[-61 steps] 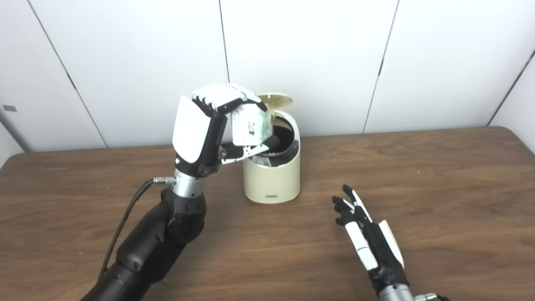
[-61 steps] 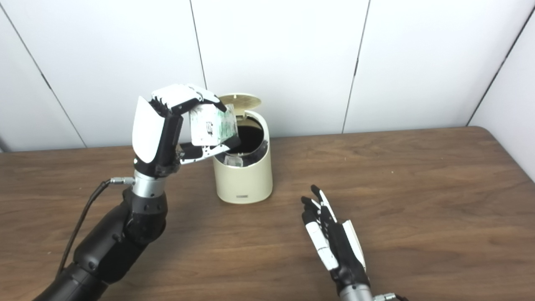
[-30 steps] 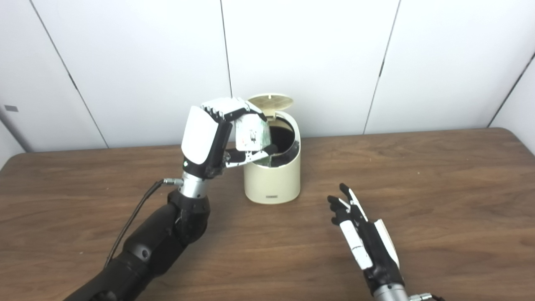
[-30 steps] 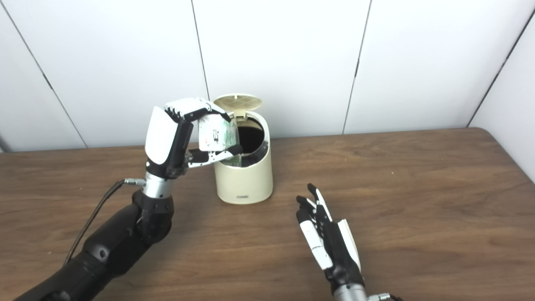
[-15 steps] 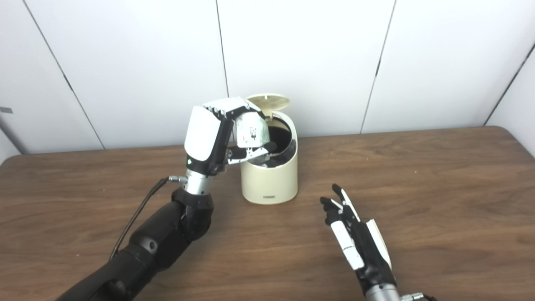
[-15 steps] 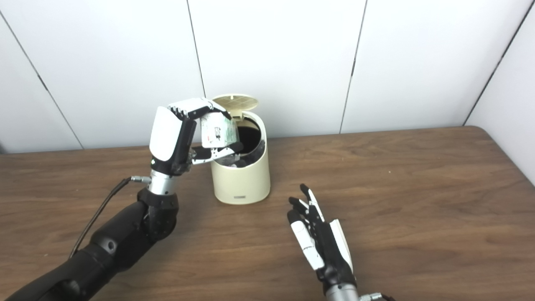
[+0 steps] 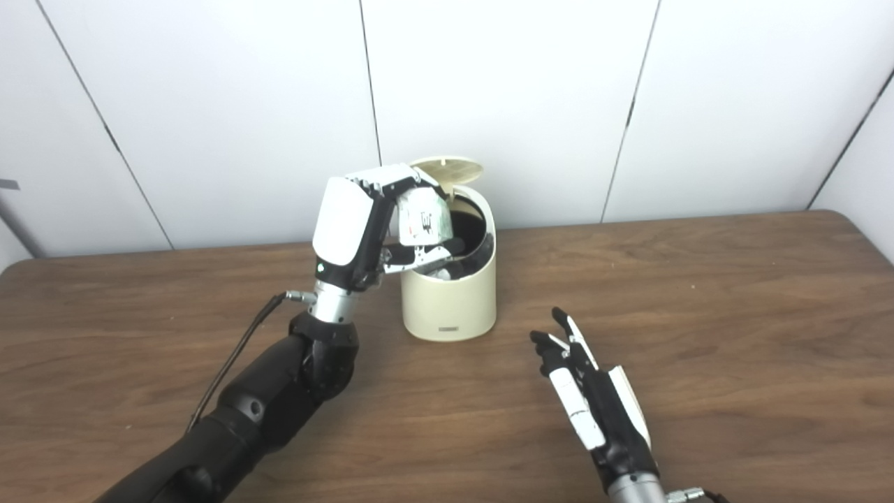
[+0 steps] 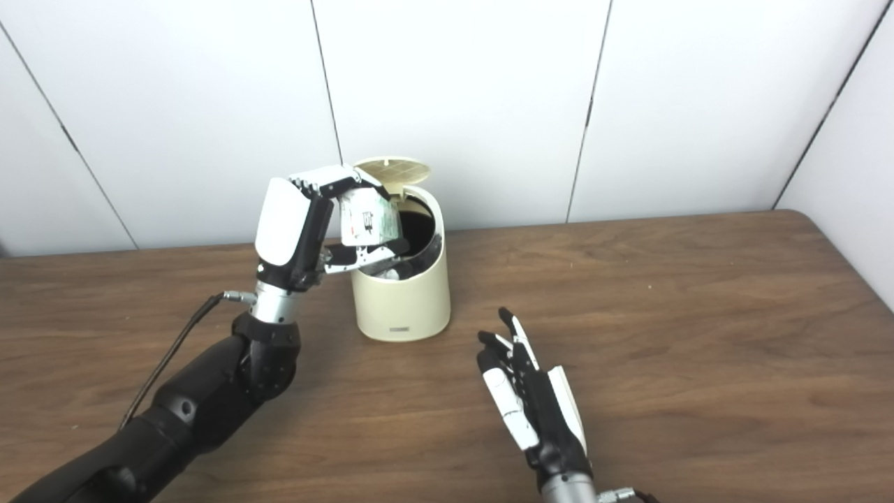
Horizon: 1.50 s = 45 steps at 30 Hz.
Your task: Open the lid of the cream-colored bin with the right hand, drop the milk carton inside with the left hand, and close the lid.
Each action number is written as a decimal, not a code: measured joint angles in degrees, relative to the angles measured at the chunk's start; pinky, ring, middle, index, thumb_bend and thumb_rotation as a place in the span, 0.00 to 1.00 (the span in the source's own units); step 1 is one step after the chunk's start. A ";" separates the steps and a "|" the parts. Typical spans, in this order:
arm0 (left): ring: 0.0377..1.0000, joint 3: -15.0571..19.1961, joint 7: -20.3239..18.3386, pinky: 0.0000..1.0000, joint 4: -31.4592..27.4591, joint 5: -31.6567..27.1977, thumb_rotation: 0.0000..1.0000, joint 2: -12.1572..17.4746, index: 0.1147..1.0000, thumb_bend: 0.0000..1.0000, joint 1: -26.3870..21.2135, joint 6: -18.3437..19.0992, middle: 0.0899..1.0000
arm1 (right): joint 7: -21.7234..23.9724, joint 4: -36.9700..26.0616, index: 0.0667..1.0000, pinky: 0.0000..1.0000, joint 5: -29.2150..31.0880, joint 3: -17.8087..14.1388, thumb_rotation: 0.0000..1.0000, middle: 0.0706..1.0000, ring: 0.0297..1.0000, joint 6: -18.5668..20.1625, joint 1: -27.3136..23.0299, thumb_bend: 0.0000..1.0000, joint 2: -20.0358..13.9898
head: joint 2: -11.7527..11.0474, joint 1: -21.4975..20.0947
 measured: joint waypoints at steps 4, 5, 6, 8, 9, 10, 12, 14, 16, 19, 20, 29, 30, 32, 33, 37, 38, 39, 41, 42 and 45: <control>0.51 4.83 -9.87 0.47 -2.60 -0.76 0.03 -0.19 0.59 0.99 1.79 0.08 0.60 | 0.02 -0.06 0.98 0.81 0.01 -0.03 1.00 0.82 0.84 0.11 -0.03 0.51 -0.01 | 0.00 0.00; 0.53 5.86 -11.11 0.49 -2.96 -0.58 0.05 -0.33 0.60 1.00 2.19 0.10 0.61 | 0.02 -0.07 0.98 0.81 0.01 -0.01 1.00 0.82 0.84 0.11 -0.04 0.50 -0.01 | 0.09 0.09; 0.55 7.08 -12.58 0.50 -3.50 -0.33 0.06 -0.57 0.61 1.00 2.69 0.09 0.62 | 0.03 -0.12 0.98 0.81 0.00 0.00 1.00 0.82 0.84 0.13 -0.04 0.51 -0.01 | 0.09 0.09; 0.56 8.71 -14.61 0.51 -3.91 0.08 0.07 -1.13 0.61 1.00 2.98 0.12 0.63 | 0.04 -0.18 0.98 0.81 -0.10 0.02 1.00 0.82 0.84 0.27 -0.05 0.51 -0.05 | 0.09 0.18; 0.56 9.34 -15.33 0.52 -4.09 0.53 0.08 -1.28 0.62 1.00 2.99 0.11 0.63 | 0.05 -0.19 0.98 0.81 -0.16 0.06 1.00 0.81 0.84 0.30 -0.07 0.52 -0.04 | 0.09 0.18; 0.57 9.85 -16.11 0.52 -4.15 0.83 0.08 -1.34 0.62 1.00 3.04 0.11 0.63 | 0.05 -0.19 0.98 0.81 -0.19 0.12 1.00 0.81 0.84 0.30 -0.08 0.51 -0.04 | 0.09 0.26; 0.55 10.89 -16.92 0.51 -4.35 1.18 0.08 -1.45 0.64 1.00 3.24 0.12 0.64 | 0.05 -0.20 0.98 0.81 -0.19 0.09 1.00 0.81 0.84 0.31 -0.07 0.50 -0.05 | 0.09 0.35; 0.55 11.73 -17.21 0.50 -4.95 1.53 0.08 -1.59 0.65 1.00 3.72 0.12 0.64 | 0.04 -0.20 0.98 0.81 -0.20 0.07 1.00 0.81 0.84 0.31 -0.07 0.50 -0.07 | 0.18 0.44; 0.54 11.89 -17.78 0.50 -5.40 1.58 0.08 -1.70 0.67 1.00 3.84 0.12 0.66 | 0.06 -0.20 0.98 0.81 -0.19 0.07 1.00 0.80 0.83 0.31 -0.08 0.50 -0.11 | 0.18 0.53; 0.53 12.34 -18.41 0.49 -5.95 1.59 0.06 -1.80 0.64 1.00 3.84 0.12 0.64 | 0.11 -0.20 0.97 0.80 -0.18 0.07 1.00 0.80 0.83 0.30 -0.08 0.50 -0.21 | 0.18 0.70; 0.52 12.47 -18.41 0.48 -6.01 1.61 0.06 -1.84 0.63 1.00 3.86 0.12 0.63 | 0.12 -0.20 0.97 0.80 -0.18 0.07 1.00 0.80 0.83 0.30 -0.08 0.51 -0.30 | 0.18 0.79; 0.43 9.78 -8.42 0.40 -9.19 2.30 0.00 -1.43 0.41 0.48 5.06 0.21 0.45 | 0.16 -0.20 0.97 0.80 0.05 -0.27 1.00 0.81 0.83 0.32 -0.09 0.51 -1.23 | 0.44 1.49; 0.44 9.29 -7.25 0.40 -10.00 2.27 0.00 -1.18 0.41 0.48 5.08 0.21 0.44 | 0.16 -0.20 0.97 0.80 0.08 -0.32 1.00 0.81 0.83 0.32 -0.07 0.51 -1.29 | 0.35 1.58; 0.44 8.35 -4.00 0.40 -11.19 2.22 0.00 -0.62 0.40 0.48 5.05 0.15 0.44 | 0.15 -0.20 0.97 0.80 0.29 -0.50 1.00 0.81 0.84 0.32 -0.08 0.52 -1.40 | 0.35 1.67; 0.44 7.89 -2.56 0.40 -11.59 2.15 0.00 -0.36 0.40 0.48 5.05 0.15 0.44 | 0.16 -0.20 0.98 0.80 0.46 -0.66 1.00 0.82 0.84 0.31 -0.08 0.52 -1.44 | 0.35 1.76; 0.43 7.02 0.94 0.38 -12.56 2.09 0.00 0.62 0.40 0.48 5.19 0.18 0.46 | 0.04 -0.08 0.96 0.77 1.92 -2.01 0.98 0.85 0.85 0.15 -0.42 0.48 -1.66 | 0.44 1.93; 0.43 7.62 1.60 0.38 -13.78 1.91 0.00 0.70 0.40 0.48 5.59 0.20 0.47 | -0.03 0.06 0.96 0.77 2.52 -2.47 0.98 0.86 0.85 0.11 -0.92 0.48 -1.64 | 0.35 1.93; 0.43 8.47 1.87 0.39 -14.97 1.60 0.00 0.59 0.40 0.48 6.05 0.17 0.47 | -0.12 0.16 0.95 0.77 2.88 -2.98 0.98 0.87 0.86 0.10 -1.52 0.52 -1.66 | 0.26 1.93; 0.43 12.15 0.67 0.39 -18.68 0.09 0.00 -0.49 0.40 0.48 7.88 0.15 0.47 | -0.24 0.33 0.95 0.78 3.49 -4.00 0.97 0.88 0.87 -0.09 -3.13 0.54 -2.01 | 0.26 2.02; 0.43 14.55 -1.23 0.39 -20.54 -1.38 0.00 -1.58 0.41 0.48 9.16 0.38 0.47 | -0.24 0.50 0.94 0.80 3.60 -4.43 0.98 0.89 0.88 -0.43 -4.04 0.56 -2.54 | 0.26 2.11; 0.42 19.23 -9.89 0.36 -28.51 -7.28 0.00 -3.95 0.41 0.48 13.97 5.21 0.47 | -0.20 1.83 0.91 0.78 2.11 -4.47 0.98 0.90 0.88 -2.85 -6.75 0.55 -5.34 | 0.26 2.28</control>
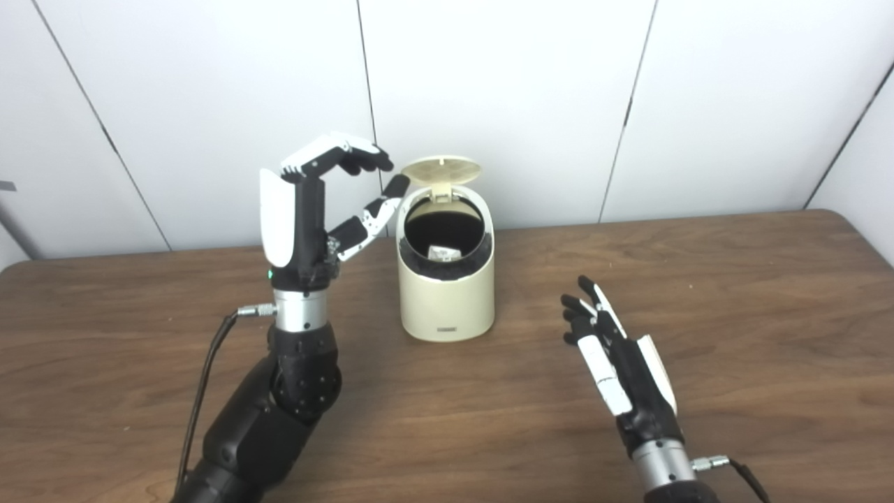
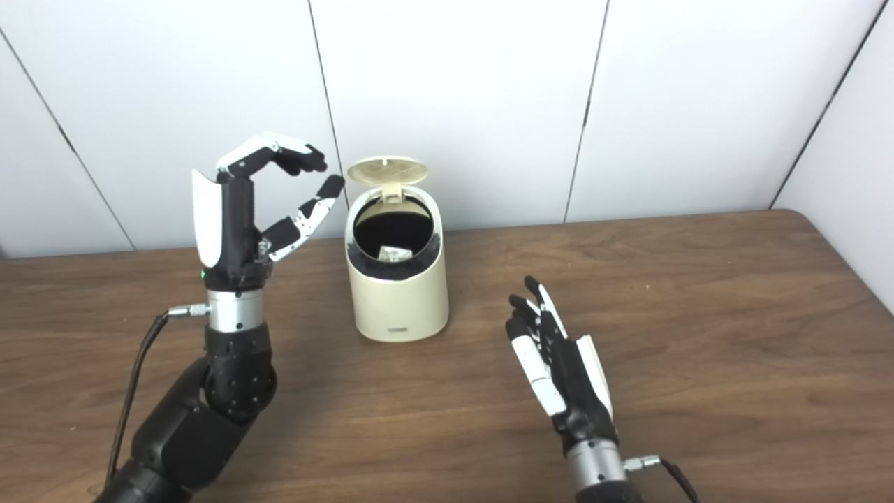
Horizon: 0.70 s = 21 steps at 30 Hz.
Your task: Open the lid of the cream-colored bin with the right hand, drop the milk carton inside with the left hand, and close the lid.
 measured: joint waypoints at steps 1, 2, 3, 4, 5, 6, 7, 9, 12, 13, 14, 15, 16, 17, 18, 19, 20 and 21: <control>0.42 1.19 -3.32 0.35 -2.61 -1.99 0.00 -0.59 0.41 0.48 1.72 2.31 0.47 | -0.02 0.28 0.91 0.77 -0.71 -0.05 0.98 0.90 0.88 -0.40 -0.77 0.55 -0.96 | 0.00 0.35; 0.41 2.35 -7.15 0.32 -4.71 -4.19 0.00 -1.03 0.45 0.47 3.30 4.72 0.48 | -0.01 0.42 0.91 0.77 -1.21 -0.19 0.96 0.91 0.88 -0.51 -1.85 0.55 -2.01 | -0.09 0.61; 0.41 3.73 -10.08 0.31 -6.71 -7.04 0.00 -1.36 0.47 0.47 4.79 7.12 0.48 | 0.01 0.49 0.92 0.77 -1.30 -0.29 0.95 0.92 0.88 -0.50 -2.67 0.55 -2.36 | 0.00 0.79; 0.42 5.26 -12.22 0.31 -8.40 -10.06 0.00 -1.79 0.48 0.47 6.25 9.26 0.49 | -0.03 0.61 0.92 0.77 -1.34 -0.57 0.96 0.92 0.89 -0.46 -3.84 0.56 -2.42 | 0.00 0.88; 0.49 7.08 -14.84 0.39 -10.00 -13.10 0.01 -2.49 0.45 0.50 7.76 11.63 0.49 | -0.01 0.81 0.92 0.77 -1.42 -0.68 0.96 0.93 0.89 -0.40 -5.51 0.56 -2.39 | 0.09 1.05; 0.53 8.48 -16.09 0.44 -11.56 -14.67 0.04 -3.11 0.44 0.51 9.17 13.82 0.55 | 0.03 1.14 0.92 0.77 -1.61 -0.63 0.96 0.93 0.89 -0.31 -6.77 0.56 -2.38 | 0.09 1.23; 0.55 9.32 -17.34 0.46 -12.74 -15.25 0.05 -3.59 0.44 0.51 10.42 15.35 0.58 | 0.04 1.52 0.92 0.77 -1.82 -0.62 0.96 0.93 0.89 -0.16 -8.20 0.56 -2.36 | 0.17 1.23; 0.62 10.55 -19.47 0.54 -15.37 -15.41 0.25 -4.74 0.62 0.60 13.61 18.40 0.65 | 0.28 2.23 0.92 0.76 -2.30 -0.30 0.95 0.95 0.90 1.06 -11.17 0.53 -2.21 | 0.18 1.49; 0.71 11.94 -22.23 0.66 -17.41 -14.20 0.44 -5.25 0.74 0.59 17.40 22.23 0.74 | 0.41 3.00 0.89 0.77 -2.56 -0.27 0.94 0.91 0.87 1.92 -15.34 0.52 -2.10 | 0.26 1.67; 0.75 12.51 -22.86 0.70 -18.06 -14.11 0.50 -5.35 0.77 0.58 18.49 23.40 0.77 | 0.51 3.22 0.88 0.78 -2.78 -0.23 0.95 0.90 0.86 2.46 -16.87 0.51 -2.11 | 0.26 1.67; 0.77 13.24 -23.66 0.74 -18.98 -13.93 0.55 -5.46 0.79 0.57 19.64 24.84 0.80 | 0.67 3.66 0.87 0.79 -3.27 -0.13 0.95 0.90 0.86 3.41 -18.59 0.50 -2.12 | 0.35 1.67; 0.79 13.69 -24.27 0.76 -19.50 -13.70 0.59 -5.55 0.81 0.56 20.55 25.57 0.81 | 0.77 4.15 0.86 0.78 -3.64 0.04 0.96 0.89 0.85 3.71 -19.94 0.48 -2.20 | 0.35 1.84; 0.80 13.96 -24.78 0.78 -19.74 -13.52 0.63 -5.64 0.83 0.54 21.29 26.14 0.83 | 0.84 4.93 0.85 0.79 -4.61 0.51 0.97 0.89 0.85 4.01 -21.73 0.48 -2.42 | 0.35 1.85; 0.82 14.28 -25.28 0.79 -19.78 -13.52 0.67 -5.81 0.85 0.54 21.96 26.65 0.85 | 1.04 5.79 0.85 0.79 -5.66 1.02 0.98 0.88 0.86 4.11 -23.39 0.48 -2.74 | 0.44 1.93; 0.83 14.56 -26.01 0.80 -19.80 -13.52 0.69 -6.04 0.85 0.54 22.56 26.90 0.85 | 1.45 6.58 0.85 0.79 -6.53 1.62 0.99 0.88 0.86 4.32 -24.95 0.48 -3.12 | 0.44 1.93; 0.84 14.71 -26.69 0.81 -19.91 -13.52 0.73 -6.28 0.87 0.56 23.09 27.08 0.87 | 1.80 7.16 0.84 0.81 -7.41 2.11 0.99 0.89 0.87 4.72 -26.53 0.48 -3.61 | 0.44 2.11; 0.86 14.92 -27.27 0.83 -20.29 -13.54 0.76 -6.56 0.89 0.57 23.75 27.52 0.89 | 2.15 7.89 0.84 0.83 -8.11 2.53 1.00 0.90 0.89 5.32 -28.10 0.48 -3.96 | 0.44 2.20; 0.86 15.05 -27.78 0.83 -20.77 -13.54 0.77 -6.65 0.90 0.58 24.31 28.03 0.90 | 2.52 8.82 0.84 0.84 -8.60 2.67 1.00 0.90 0.90 5.65 -29.20 0.48 -4.13 | 0.44 2.20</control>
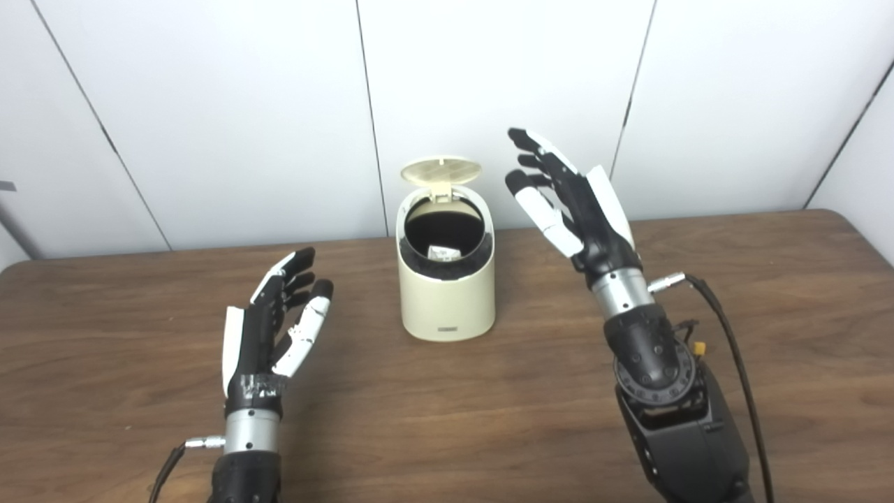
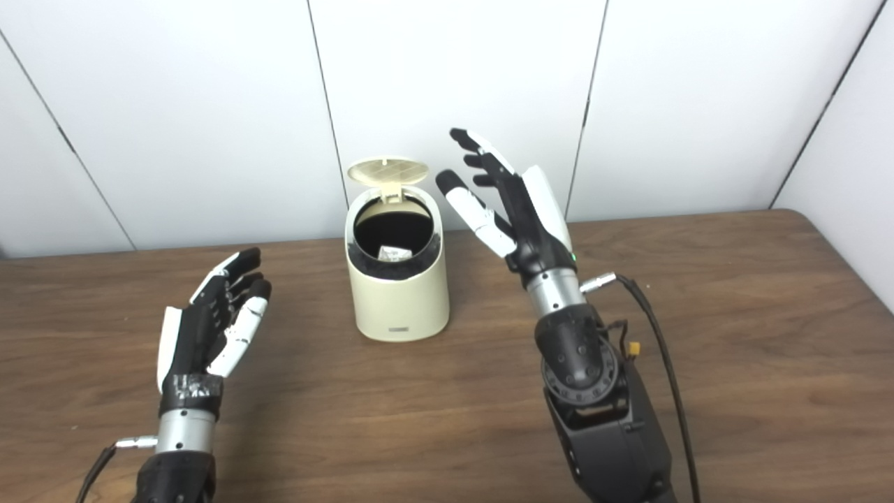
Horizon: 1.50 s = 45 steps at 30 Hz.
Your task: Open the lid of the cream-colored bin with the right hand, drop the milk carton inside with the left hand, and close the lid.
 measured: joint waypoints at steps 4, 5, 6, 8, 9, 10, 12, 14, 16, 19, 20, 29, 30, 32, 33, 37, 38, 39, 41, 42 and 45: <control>0.90 0.99 -2.13 0.87 -0.37 -0.15 0.78 -0.16 0.93 0.58 0.83 1.18 0.93 | 1.33 4.95 0.83 0.85 -0.81 0.43 0.97 0.96 0.94 1.59 -4.18 0.49 -0.63 | 0.09 0.17; 0.90 1.24 -2.65 0.88 -0.40 -0.16 0.77 -0.40 0.93 0.59 0.82 1.27 0.93 | 1.90 6.17 0.82 0.84 -1.28 0.80 0.97 0.97 0.95 2.18 -5.01 0.49 -0.90 | 0.17 0.18; 0.90 1.41 -2.92 0.88 -0.45 -0.16 0.77 -0.61 0.93 0.59 0.83 1.36 0.93 | 2.27 7.00 0.82 0.84 -1.64 1.38 0.97 0.98 0.96 2.23 -5.55 0.49 -1.27 | 0.18 0.26; 0.89 1.63 -3.12 0.88 -0.45 -0.01 0.78 -1.30 0.92 0.58 0.90 1.49 0.92 | 3.23 8.09 0.80 0.85 -2.86 3.12 0.97 0.98 0.98 2.19 -6.58 0.49 -2.16 | 0.18 0.26; 0.89 1.68 -3.20 0.88 -0.45 0.16 0.79 -1.57 0.92 0.58 1.01 1.53 0.92 | 3.83 8.75 0.79 0.85 -3.60 4.28 0.97 0.98 0.99 2.15 -7.25 0.49 -2.54 | 0.18 0.26; 0.89 1.63 -3.31 0.88 -0.46 0.33 0.79 -1.86 0.92 0.59 1.13 1.59 0.92 | 4.38 9.40 0.78 0.88 -4.45 5.12 0.97 0.98 1.00 2.17 -7.81 0.51 -2.77 | 0.18 0.35; 0.90 1.51 -3.55 0.87 -0.46 1.01 0.80 -2.55 0.91 0.59 1.32 1.75 0.92 | 5.06 9.55 0.76 0.91 -6.03 6.95 0.95 0.98 1.00 2.17 -8.54 0.54 -3.36 | 0.26 0.35; 0.91 1.45 -3.68 0.87 -0.46 1.70 0.80 -3.02 0.91 0.59 1.51 1.84 0.93 | 5.61 9.53 0.73 0.91 -7.30 8.05 0.93 0.98 1.00 2.19 -8.99 0.56 -3.50 | 0.35 0.35; 0.91 1.48 -3.75 0.87 -0.46 1.81 0.79 -3.41 0.91 0.59 1.59 1.84 0.93 | 5.81 9.28 0.70 0.92 -9.07 8.97 0.94 0.99 1.00 2.40 -9.01 0.57 -3.50 | 0.44 0.44; 0.91 1.55 -3.92 0.87 -0.46 1.72 0.77 -3.90 0.91 0.57 1.72 1.83 0.94 | 6.32 8.38 0.65 0.95 -11.47 10.06 0.93 0.98 1.00 2.79 -8.66 0.58 -3.50 | 0.53 0.53; 0.91 1.60 -3.98 0.87 -0.46 1.67 0.77 -4.13 0.91 0.57 1.75 1.82 0.94 | 6.40 8.02 0.63 0.95 -11.94 10.11 0.92 0.98 1.00 2.81 -8.46 0.58 -3.52 | 0.61 0.61; 0.92 2.12 -4.96 0.87 -0.45 1.75 0.79 -4.94 0.91 0.58 1.79 1.81 0.93 | 6.46 4.16 0.58 0.89 -16.79 11.56 0.80 0.93 1.00 1.94 -5.25 0.51 -4.80 | 1.14 0.88; 0.91 2.17 -4.95 0.87 -0.45 1.86 0.79 -4.95 0.91 0.58 1.79 1.81 0.93 | 6.45 3.90 0.58 0.89 -17.74 11.91 0.80 0.93 1.00 1.89 -4.90 0.51 -4.99 | 1.14 0.88; 0.92 2.17 -4.96 0.88 -0.45 1.92 0.78 -5.06 0.91 0.59 1.79 1.81 0.93 | 6.44 3.37 0.60 0.93 -20.10 12.88 0.82 0.92 1.00 1.69 -4.42 0.51 -5.49 | 1.40 1.05; 0.92 2.19 -4.96 0.88 -0.45 1.92 0.78 -5.18 0.91 0.59 1.78 1.81 0.93 | 6.45 3.34 0.60 0.94 -21.17 13.47 0.82 0.92 1.00 1.19 -4.31 0.51 -5.87 | 1.41 1.05; 0.90 2.22 -5.08 0.86 -0.46 1.86 0.77 -5.73 0.92 0.59 1.78 1.81 0.93 | 6.29 3.36 0.58 0.98 -27.31 15.71 0.81 0.90 1.00 -0.47 -3.72 0.53 -7.03 | 1.41 1.32; 0.89 2.21 -5.22 0.86 -0.48 1.83 0.76 -5.86 0.92 0.59 1.77 1.81 0.93 | 6.30 3.39 0.58 0.99 -28.66 16.28 0.80 0.90 1.00 -0.67 -3.51 0.54 -7.32 | 1.49 1.41; 0.89 2.22 -5.33 0.86 -0.50 1.77 0.76 -5.93 0.92 0.59 1.76 1.81 0.93 | 6.30 3.40 0.58 1.00 -29.44 16.53 0.80 0.90 1.00 -0.90 -3.31 0.54 -7.47 | 1.49 1.41; 0.89 2.22 -5.50 0.87 -0.59 1.78 0.77 -5.95 0.92 0.60 1.68 1.80 0.93 | 6.30 3.68 0.59 1.00 -31.13 16.90 0.79 0.91 1.00 -1.70 -2.88 0.55 -7.64 | 1.67 1.58; 0.90 2.21 -5.51 0.87 -0.70 1.95 0.77 -5.94 0.92 0.61 1.56 1.82 0.93 | 6.30 3.89 0.59 1.00 -31.74 17.05 0.79 0.91 1.00 -2.05 -2.69 0.55 -7.66 | 1.76 1.58; 0.90 2.36 -5.55 0.90 -1.40 2.47 0.76 -5.84 0.92 0.62 1.03 2.24 0.93 | 6.28 4.80 0.59 1.00 -33.12 17.30 0.79 0.92 1.00 -2.81 -2.42 0.56 -7.60 | 1.76 1.76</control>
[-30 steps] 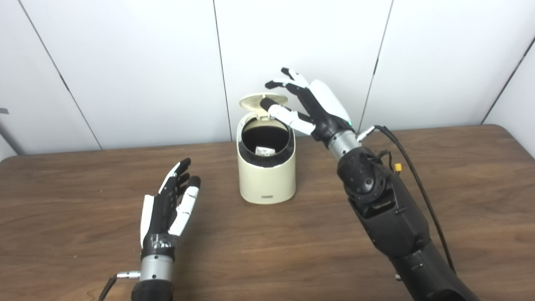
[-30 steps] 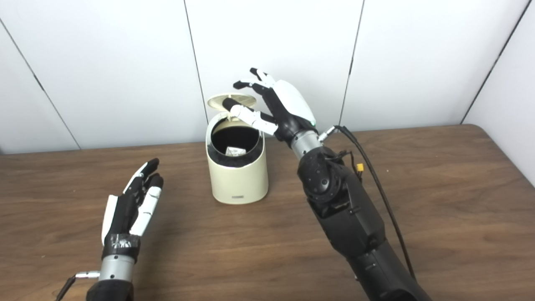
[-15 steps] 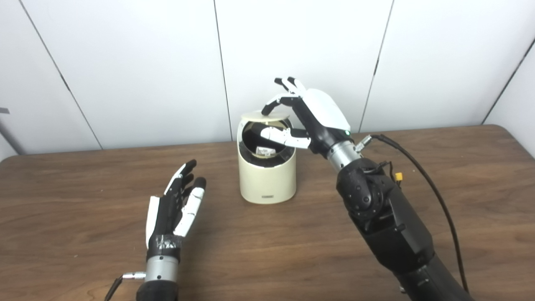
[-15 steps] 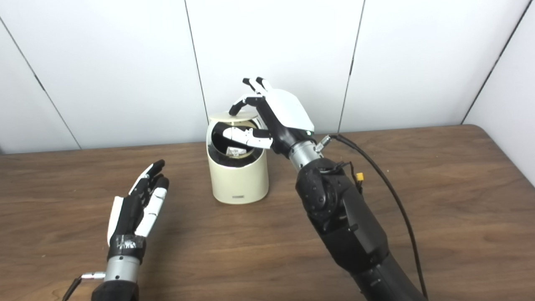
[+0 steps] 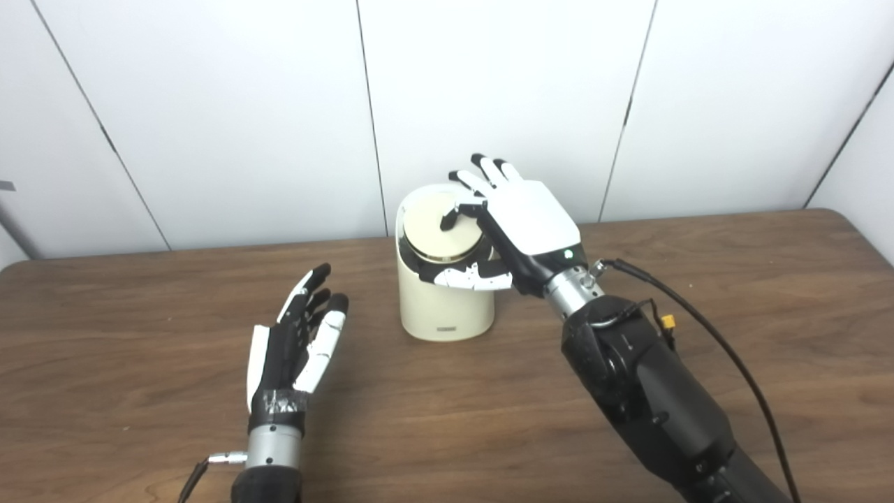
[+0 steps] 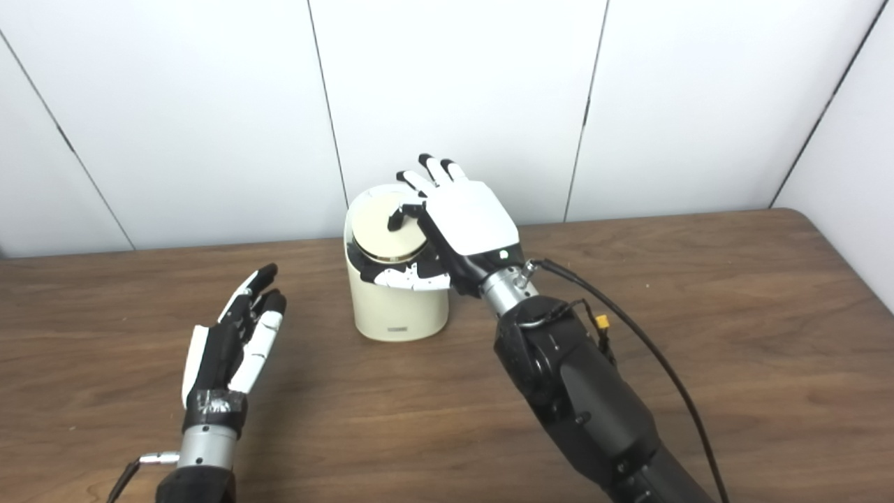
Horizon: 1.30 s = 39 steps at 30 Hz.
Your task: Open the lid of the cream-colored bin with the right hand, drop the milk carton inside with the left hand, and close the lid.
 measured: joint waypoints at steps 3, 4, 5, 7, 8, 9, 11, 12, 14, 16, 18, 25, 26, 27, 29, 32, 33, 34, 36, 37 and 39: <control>0.89 0.30 -0.02 0.88 -0.63 0.43 0.76 0.22 0.92 0.62 -0.60 0.71 0.91 | -0.05 0.16 0.59 1.00 -0.76 0.00 0.80 0.92 1.00 -0.63 0.01 0.56 0.02 | 0.09 0.27; 0.89 0.40 -0.02 0.88 -0.65 0.64 0.76 0.38 0.91 0.62 -0.74 0.71 0.91 | -0.15 0.24 0.58 1.00 -1.07 -0.02 0.79 0.92 1.00 -1.03 0.08 0.56 0.01 | 0.09 0.35; 0.89 0.49 -0.03 0.88 -0.65 0.89 0.76 0.55 0.91 0.62 -0.78 0.71 0.91 | -0.24 0.27 0.58 1.00 -1.36 -0.03 0.79 0.92 1.00 -1.30 0.21 0.56 0.01 | 0.09 0.35; 0.89 0.60 -0.10 0.87 -0.65 1.17 0.76 0.89 0.91 0.62 -0.78 0.71 0.91 | -0.60 0.30 0.58 1.00 -2.01 -0.06 0.79 0.92 1.00 -1.73 0.54 0.55 0.02 | 0.26 0.35; 0.89 0.67 -0.15 0.87 -0.65 1.23 0.76 0.99 0.91 0.62 -0.78 0.71 0.91 | -0.76 0.29 0.57 1.00 -2.32 -0.06 0.79 0.92 1.00 -1.88 0.69 0.55 0.02 | 0.26 0.35; 0.89 0.72 -0.16 0.87 -0.65 1.26 0.76 1.05 0.91 0.62 -0.78 0.71 0.91 | -0.79 0.28 0.57 1.00 -2.65 -0.05 0.79 0.92 1.00 -1.98 0.78 0.55 0.04 | 0.26 0.35; 0.89 0.88 -0.16 0.87 -0.66 1.26 0.75 1.04 0.91 0.61 -0.77 0.71 0.91 | -0.78 0.23 0.57 1.00 -3.25 -0.02 0.82 0.92 1.00 -2.09 0.88 0.55 0.03 | 0.35 0.44; 0.89 0.87 -0.17 0.87 -0.66 1.26 0.75 1.03 0.91 0.60 -0.76 0.71 0.92 | -0.77 0.20 0.56 1.00 -3.63 0.03 0.85 0.92 1.00 -2.14 0.93 0.56 0.03 | 0.44 0.44; 0.89 0.84 -0.22 0.86 -0.66 1.26 0.75 1.02 0.91 0.61 -0.76 0.71 0.92 | -0.66 0.08 0.57 1.00 -4.76 0.37 0.88 0.93 1.00 -2.12 1.06 0.57 0.03 | 0.44 0.53; 0.89 0.84 -0.26 0.86 -0.66 1.26 0.75 1.00 0.91 0.62 -0.76 0.71 0.92 | -0.31 0.06 0.56 1.00 -5.68 0.72 0.89 0.94 1.00 -2.06 1.12 0.58 0.04 | 0.53 0.70; 0.88 0.78 -0.27 0.86 -0.66 1.31 0.76 0.98 0.91 0.62 -0.76 0.71 0.92 | 0.37 -0.10 0.56 1.00 -7.23 1.27 0.91 0.95 1.00 -1.89 1.03 0.60 0.07 | 0.61 0.79; 0.89 0.62 -0.27 0.87 -0.85 1.76 0.77 0.83 0.92 0.62 -0.72 0.71 0.93 | 2.72 0.07 0.59 1.00 -10.19 2.13 0.94 0.95 1.00 -1.65 0.52 0.62 0.17 | 0.61 0.88; 0.89 0.63 -0.27 0.87 -0.85 1.76 0.77 0.79 0.92 0.61 -0.71 0.71 0.93 | 2.73 0.09 0.60 1.00 -10.10 2.09 0.93 0.95 1.00 -1.67 0.54 0.61 0.20 | 0.61 0.79; 0.88 0.62 -0.27 0.86 -0.85 1.76 0.78 0.77 0.92 0.61 -0.71 0.71 0.93 | 2.70 0.12 0.62 0.99 -9.68 1.91 0.94 0.94 1.00 -1.75 0.59 0.61 0.23 | 0.53 0.79; 0.88 0.61 -0.27 0.86 -0.86 1.77 0.78 0.75 0.92 0.61 -0.69 0.71 0.92 | 2.43 0.14 0.66 0.99 -8.24 1.16 0.96 0.94 1.00 -1.95 0.92 0.60 0.34 | 0.53 0.79; 0.89 0.63 -0.34 0.88 -0.86 1.76 0.78 0.77 0.93 0.61 -0.58 0.72 0.93 | 1.69 0.09 0.74 0.98 -4.30 -1.02 0.96 0.93 1.00 -2.01 2.34 0.58 1.16 | 0.61 0.62; 0.89 0.62 -0.52 0.88 -0.89 1.71 0.78 0.80 0.93 0.60 -0.56 0.81 0.93 | 1.37 0.05 0.79 0.97 -2.62 -1.90 0.95 0.94 1.00 -2.06 3.04 0.57 1.65 | 0.61 0.62; 0.89 0.60 -0.69 0.88 -1.00 1.65 0.78 0.82 0.93 0.60 -0.52 0.91 0.93 | 1.15 0.09 0.82 0.97 -1.54 -2.59 0.96 0.94 1.00 -2.02 3.71 0.57 2.16 | 0.61 0.62; 0.89 0.55 -1.23 0.88 -1.15 1.64 0.79 0.83 0.93 0.60 -0.45 1.15 0.93 | 1.21 -0.20 0.91 0.96 2.08 -4.40 0.98 0.97 1.00 -1.97 4.79 0.57 3.24 | 0.70 0.70; 0.89 0.49 -1.62 0.88 -1.17 1.64 0.79 0.90 0.94 0.60 -0.41 1.21 0.93 | 1.49 -0.44 0.95 0.96 4.55 -5.56 0.99 0.97 1.00 -1.71 5.39 0.58 3.96 | 0.70 0.70; 0.89 0.46 -2.03 0.88 -1.28 1.47 0.79 0.91 0.94 0.59 -0.39 1.34 0.94 | 2.88 -2.07 0.99 0.95 8.16 -7.37 1.00 0.99 1.00 -0.81 6.52 0.59 4.98 | 0.79 0.79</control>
